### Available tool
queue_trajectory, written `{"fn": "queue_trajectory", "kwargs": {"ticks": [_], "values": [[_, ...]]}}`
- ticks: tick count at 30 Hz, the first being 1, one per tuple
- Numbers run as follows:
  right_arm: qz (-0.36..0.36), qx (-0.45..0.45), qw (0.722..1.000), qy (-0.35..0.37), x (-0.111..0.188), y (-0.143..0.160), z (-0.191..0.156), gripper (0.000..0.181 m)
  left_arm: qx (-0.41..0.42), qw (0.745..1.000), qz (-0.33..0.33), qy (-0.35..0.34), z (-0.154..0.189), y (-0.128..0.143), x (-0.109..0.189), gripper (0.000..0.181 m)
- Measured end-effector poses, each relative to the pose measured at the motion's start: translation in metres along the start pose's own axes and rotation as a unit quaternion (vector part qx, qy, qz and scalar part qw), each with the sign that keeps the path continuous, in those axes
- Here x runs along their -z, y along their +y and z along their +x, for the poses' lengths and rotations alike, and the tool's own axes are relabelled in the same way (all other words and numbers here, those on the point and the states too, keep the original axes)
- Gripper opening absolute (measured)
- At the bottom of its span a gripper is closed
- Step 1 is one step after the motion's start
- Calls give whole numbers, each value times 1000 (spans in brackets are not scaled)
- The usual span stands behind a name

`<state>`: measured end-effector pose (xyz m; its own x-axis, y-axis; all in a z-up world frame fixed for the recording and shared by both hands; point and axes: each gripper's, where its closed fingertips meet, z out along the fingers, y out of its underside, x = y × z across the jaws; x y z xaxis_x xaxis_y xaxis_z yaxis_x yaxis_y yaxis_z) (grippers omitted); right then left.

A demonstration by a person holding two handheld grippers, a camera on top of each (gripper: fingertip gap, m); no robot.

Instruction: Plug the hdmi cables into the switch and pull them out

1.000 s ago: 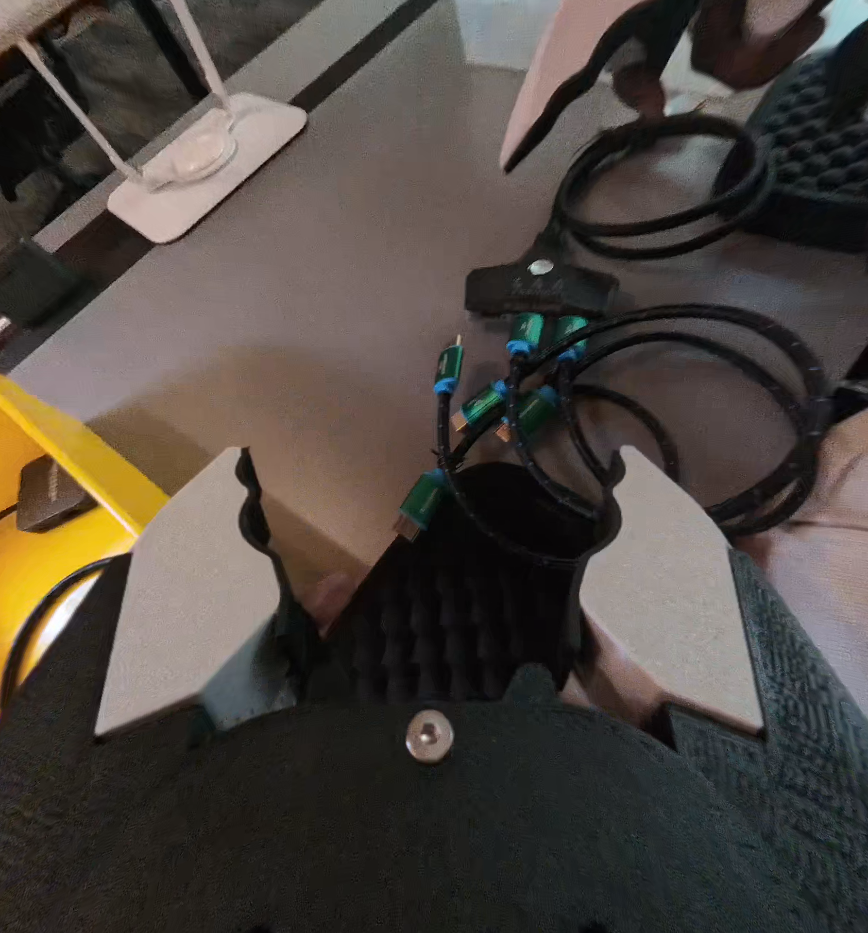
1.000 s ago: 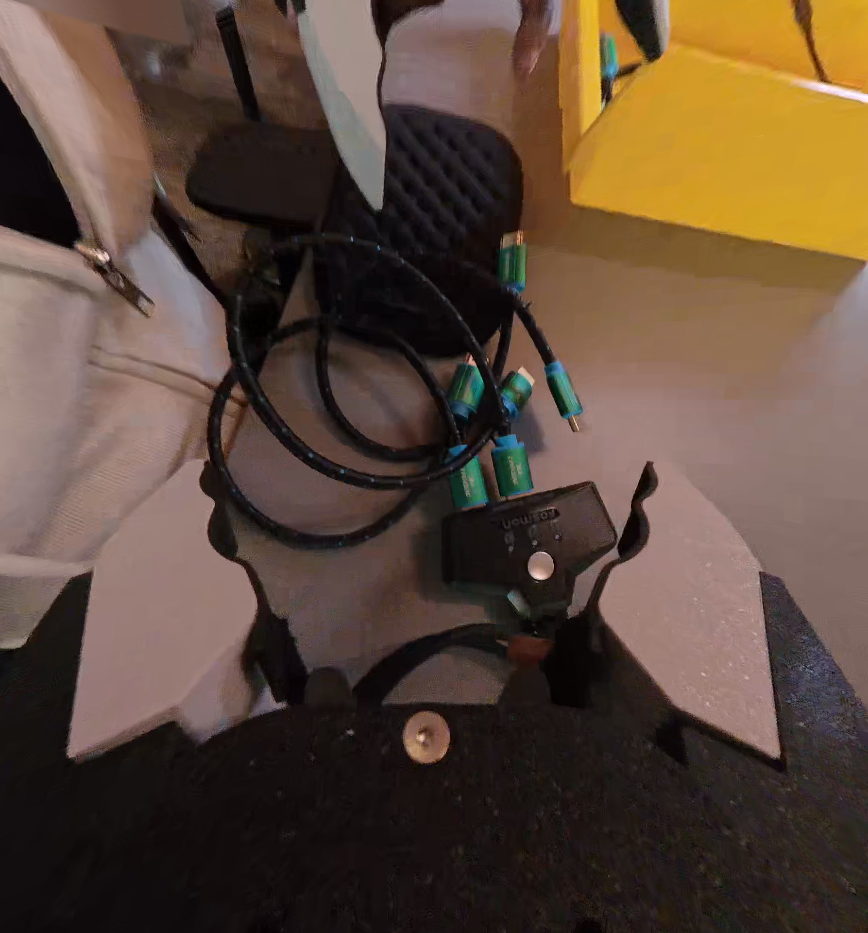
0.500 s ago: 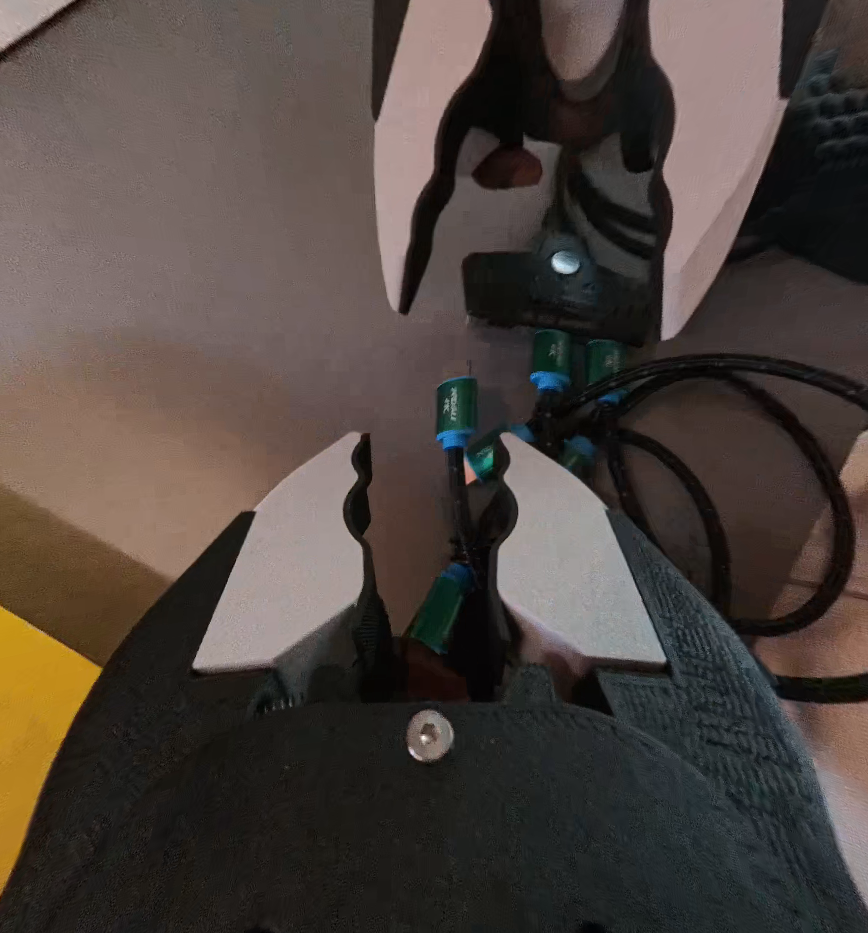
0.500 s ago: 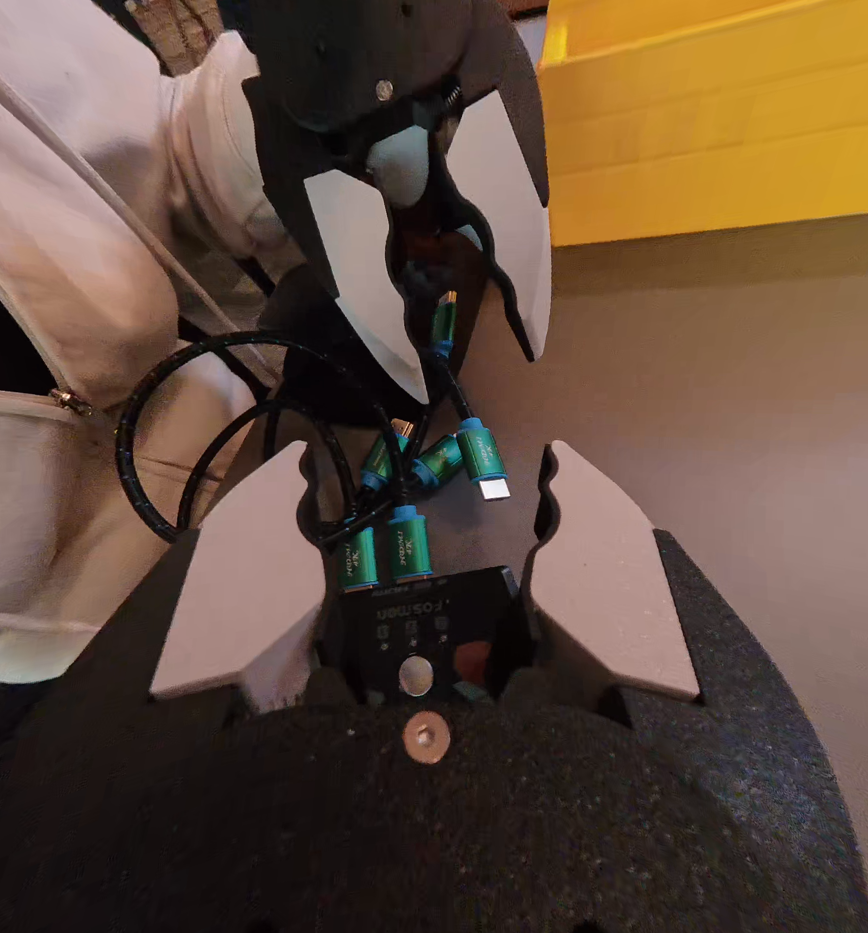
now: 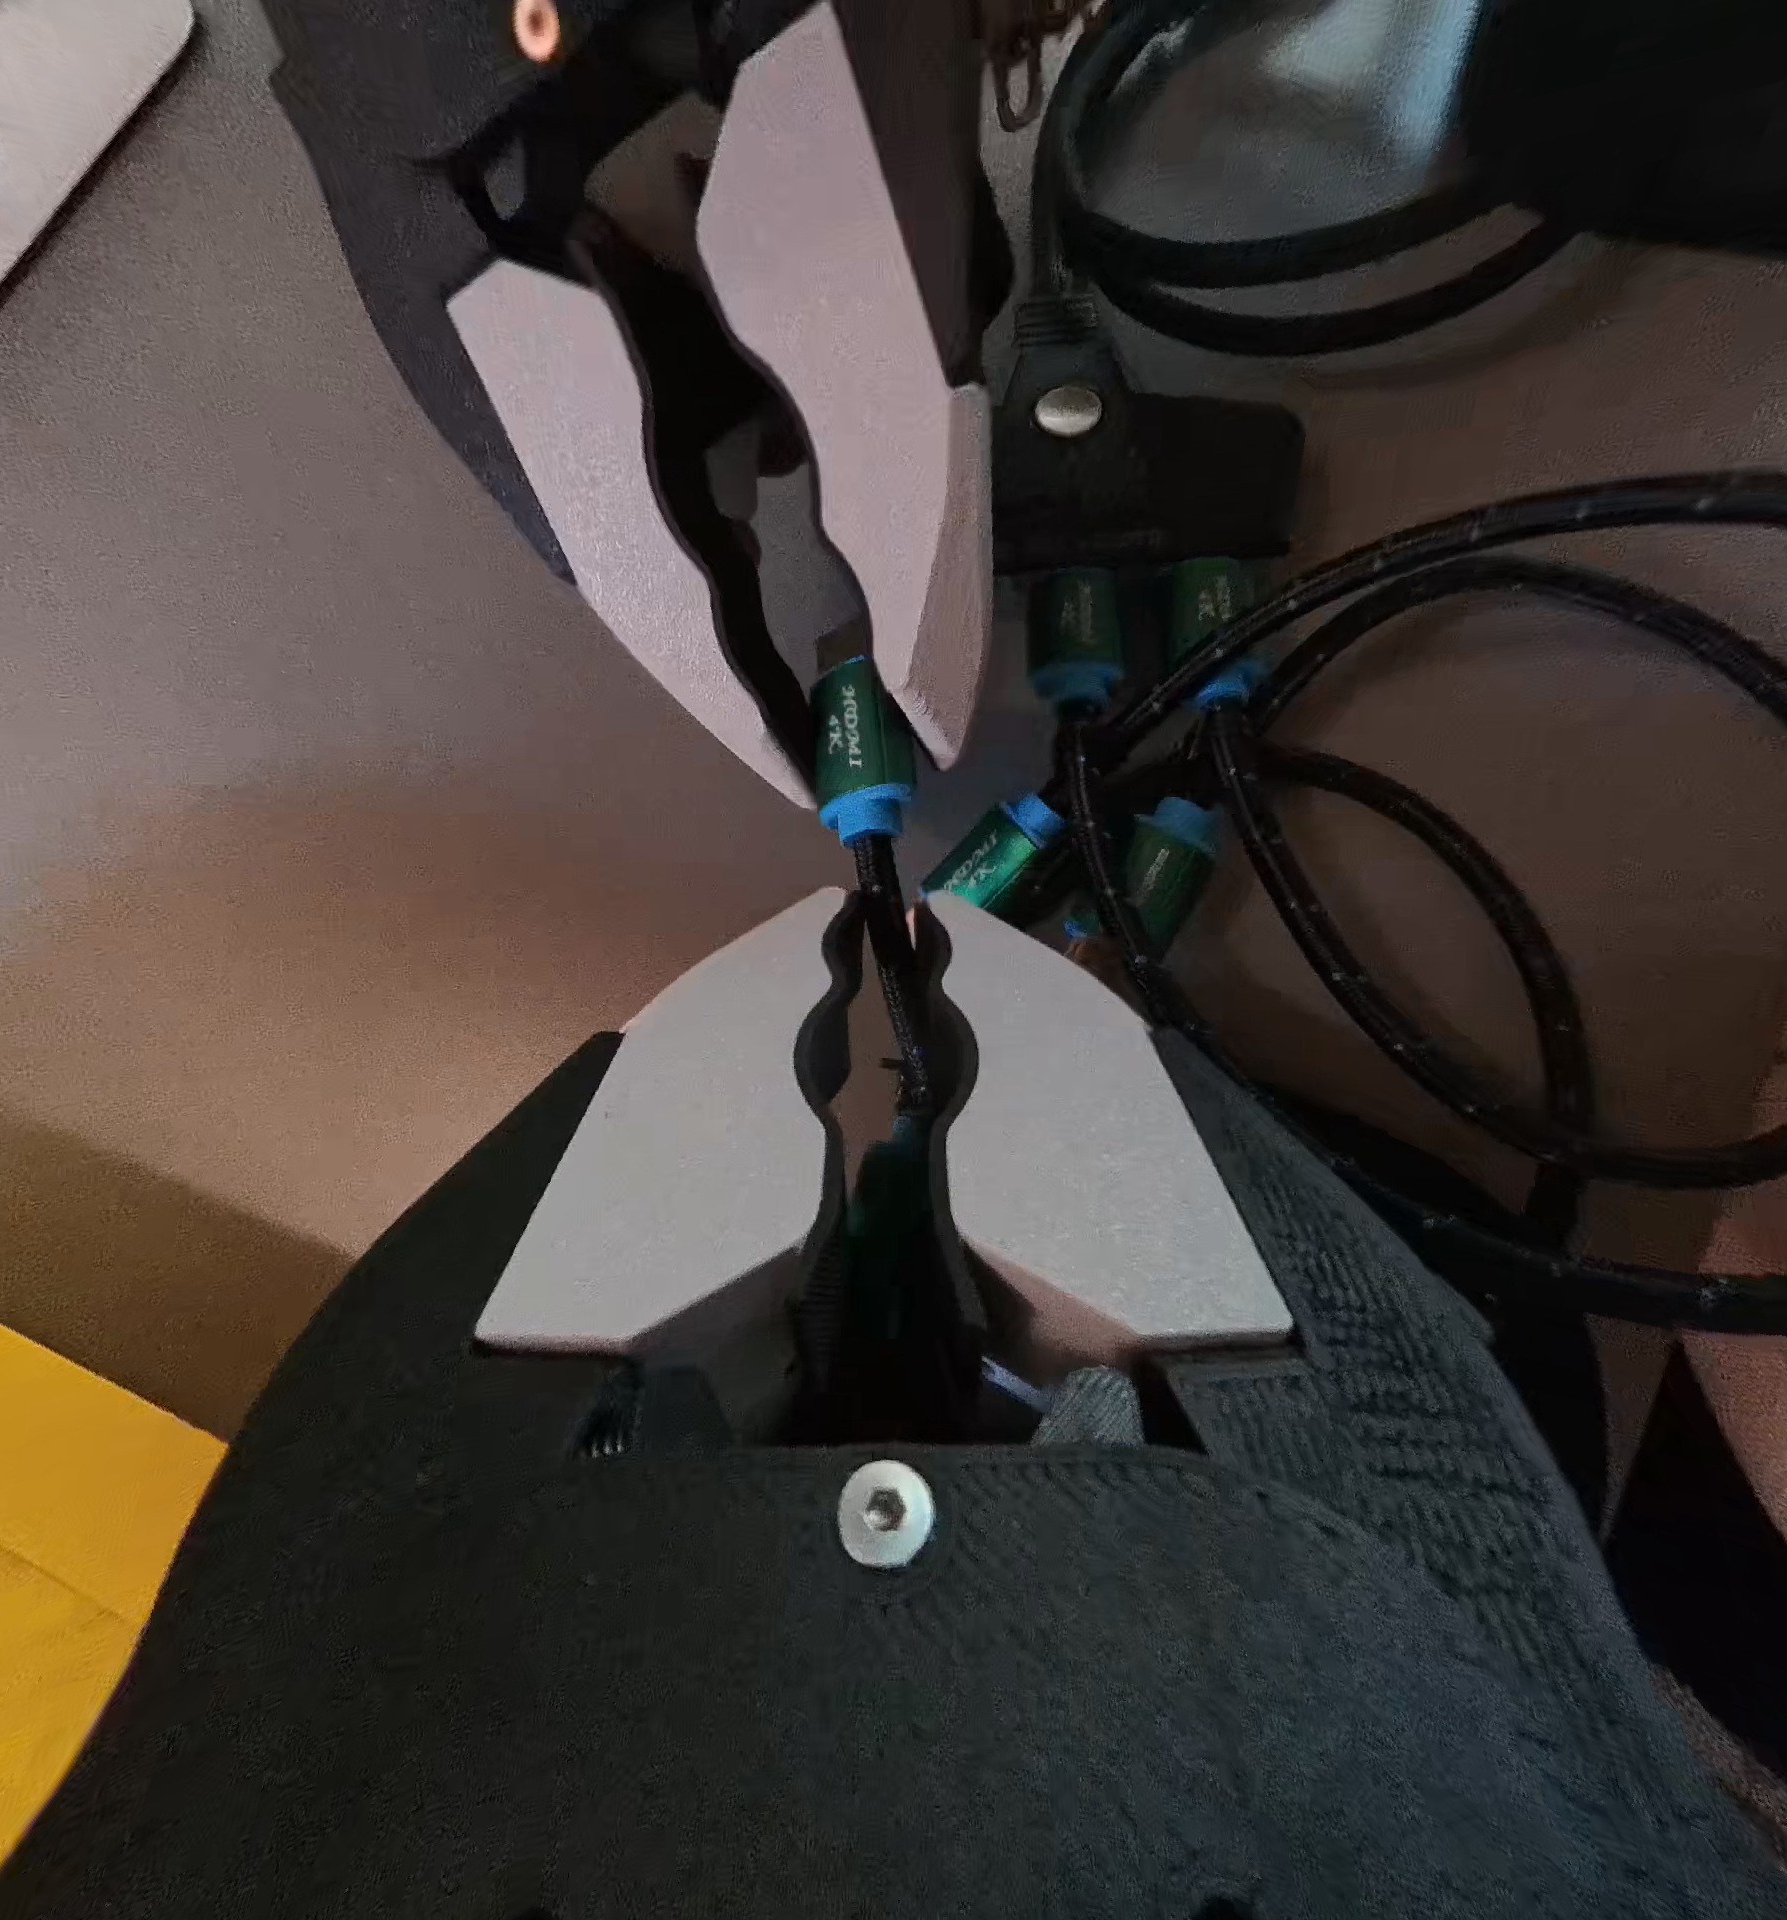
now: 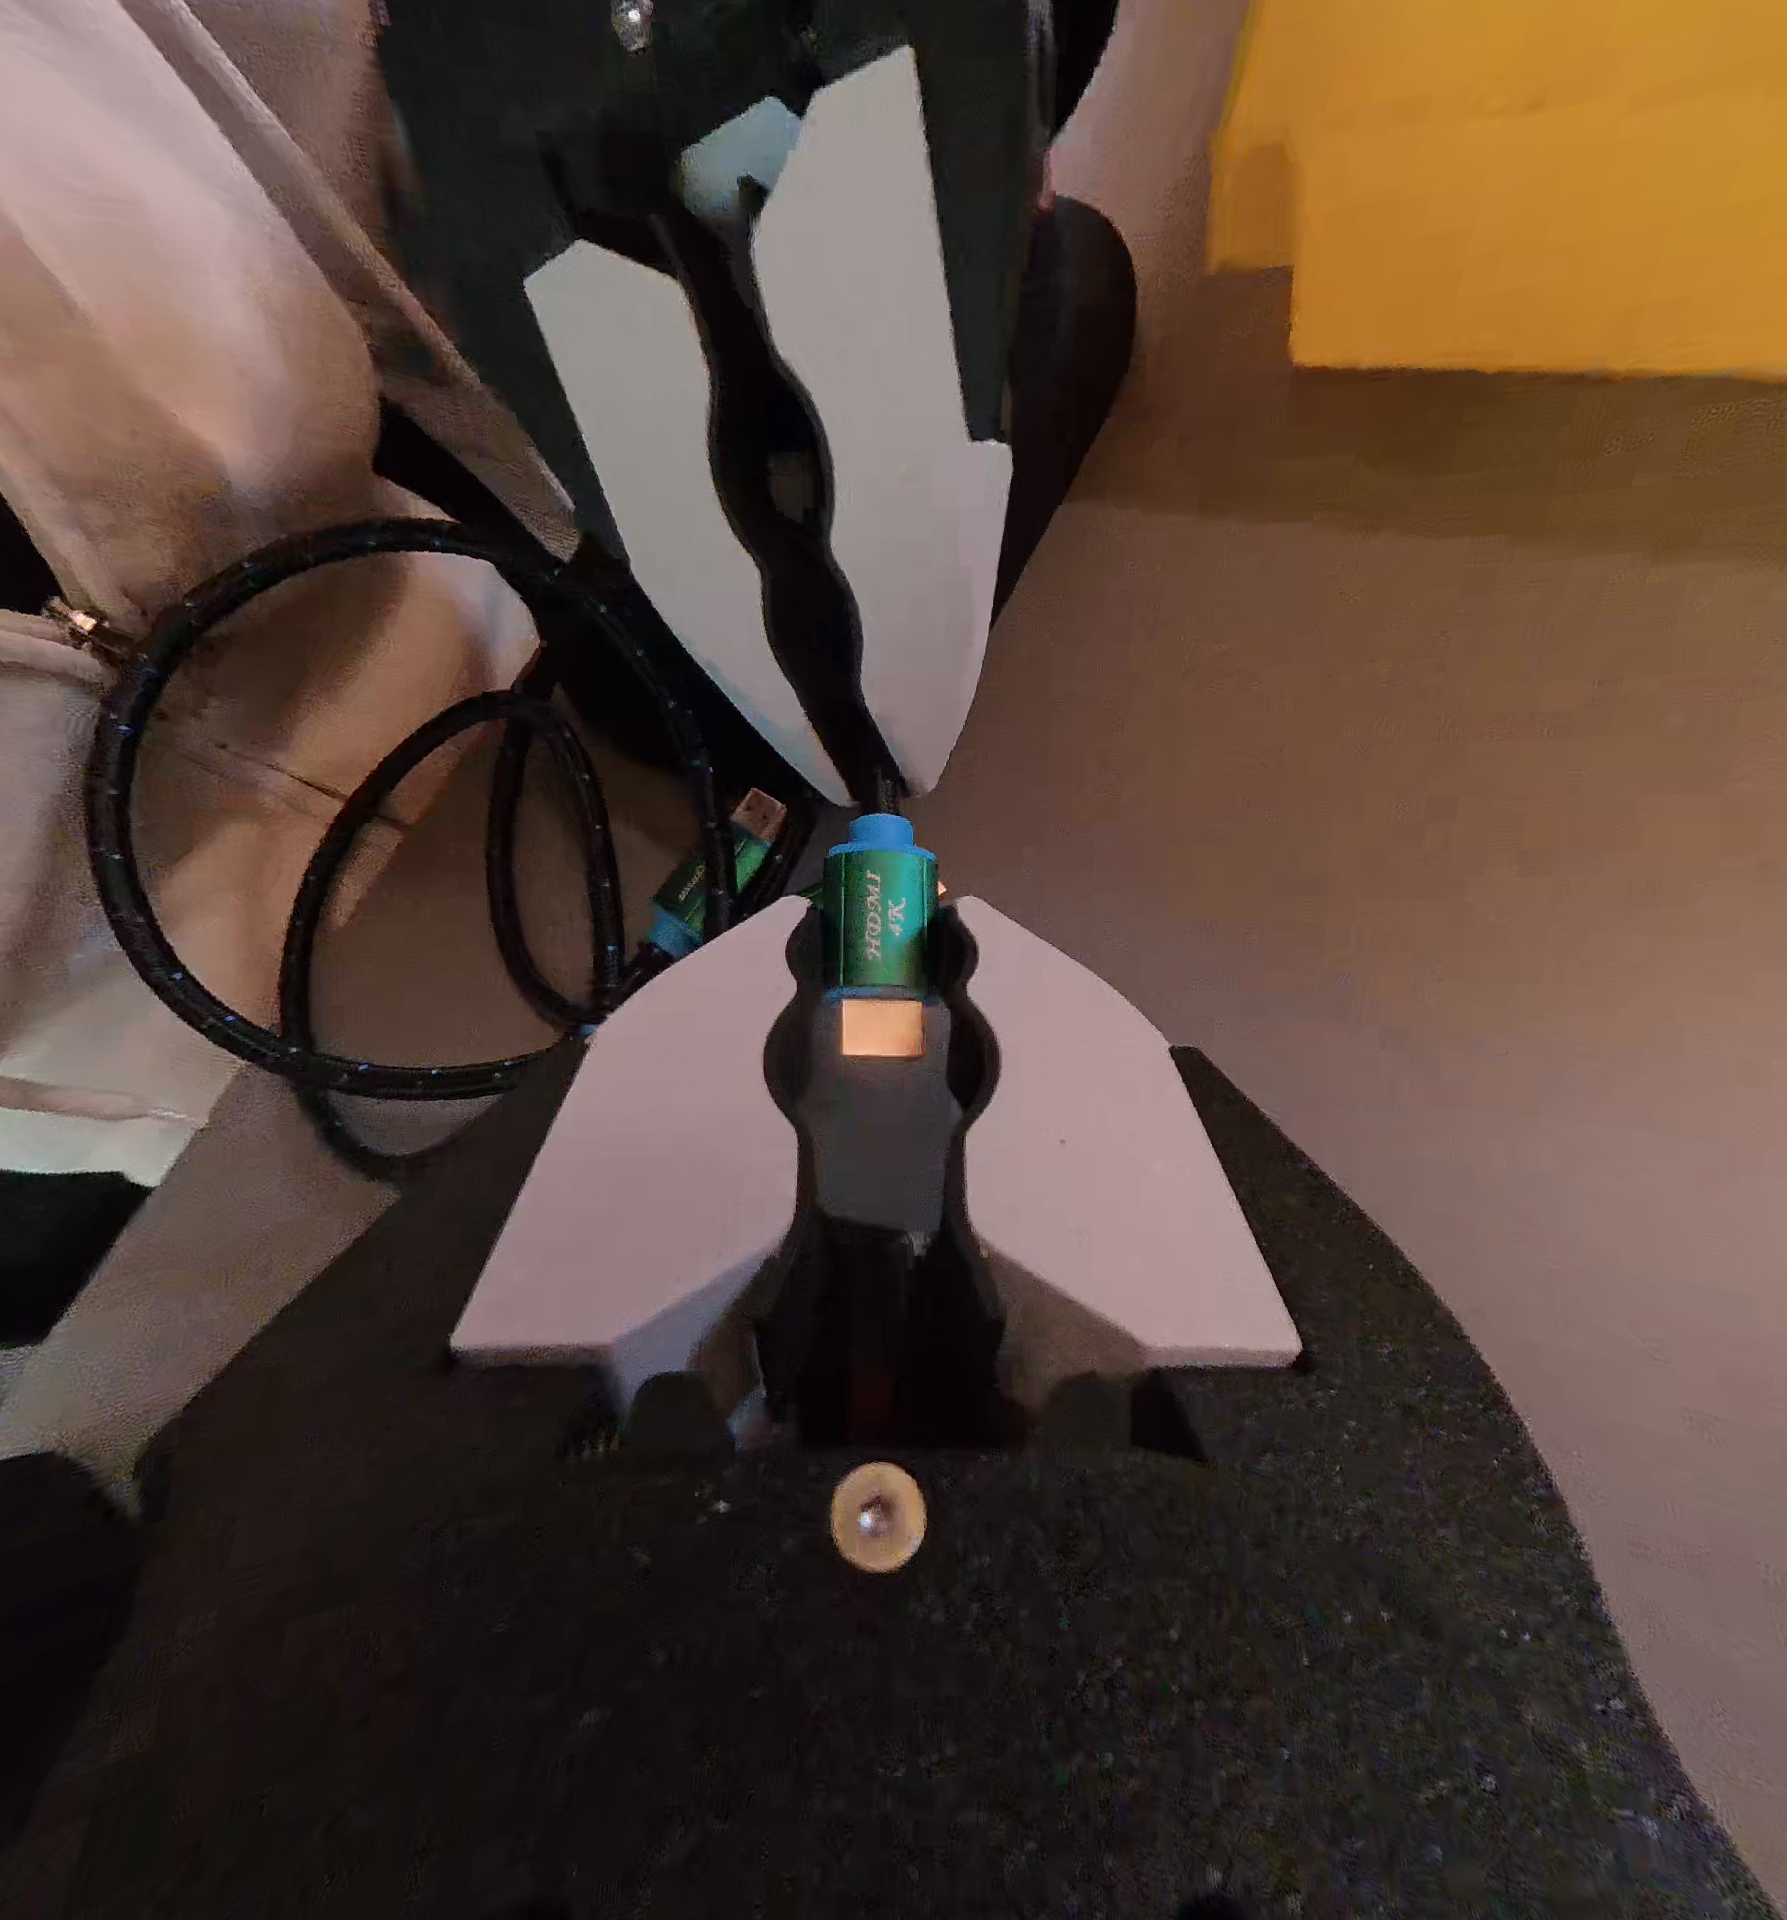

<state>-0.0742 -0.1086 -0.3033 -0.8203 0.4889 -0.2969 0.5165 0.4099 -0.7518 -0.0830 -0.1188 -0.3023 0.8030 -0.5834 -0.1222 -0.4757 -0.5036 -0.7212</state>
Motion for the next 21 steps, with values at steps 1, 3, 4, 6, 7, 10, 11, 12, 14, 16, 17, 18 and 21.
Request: {"fn": "queue_trajectory", "kwargs": {"ticks": [1, 3, 4, 6, 7, 10, 11, 12, 14, 16, 17, 18, 21], "values": [[0, 39, 999, 29, 3, -3, -1, 21, 19, 1000, 18, 9, 0, -5, 3, 10], [-30, 122, 986, 105, 8, -5, 0, 21, 69, 995, 47, 45, 1, -17, 13, 22], [-50, 162, 974, 147, 10, -6, 0, 21, 96, 992, 52, 71, 3, -21, 17, 27], [-78, 220, 947, 223, 15, -11, 0, 18, 136, 985, 39, 101, 2, -24, 22, 33], [-83, 238, 935, 251, 17, -14, -2, 17, 142, 985, 29, 94, -3, -23, 22, 33], [-77, 262, 914, 299, 18, -16, -6, 15, 99, 994, 5, 38, -18, -22, 21, 36], [-71, 263, 913, 305, 18, -15, -8, 15, 73, 997, -6, 29, -18, -21, 20, 37], [-65, 260, 912, 310, 19, -15, -8, 15, 47, 998, -21, 33, -14, -20, 18, 38], [-51, 270, 907, 318, 20, -17, -10, 15, 10, 996, -59, 68, -1, -12, 13, 39], [-38, 316, 884, 342, 22, -24, -14, 14, 11, 989, -86, 119, 12, -7, 6, 37], [-36, 341, 867, 360, 24, -28, -15, 14, 19, 987, -90, 133, 13, -6, 4, 35], [-38, 360, 853, 375, 24, -30, -16, 14, 24, 984, -86, 153, 14, -8, 4, 29], [-33, 398, 821, 408, 27, -34, -19, 13, 63, 972, -52, 218, 17, -18, 8, 13]]}}
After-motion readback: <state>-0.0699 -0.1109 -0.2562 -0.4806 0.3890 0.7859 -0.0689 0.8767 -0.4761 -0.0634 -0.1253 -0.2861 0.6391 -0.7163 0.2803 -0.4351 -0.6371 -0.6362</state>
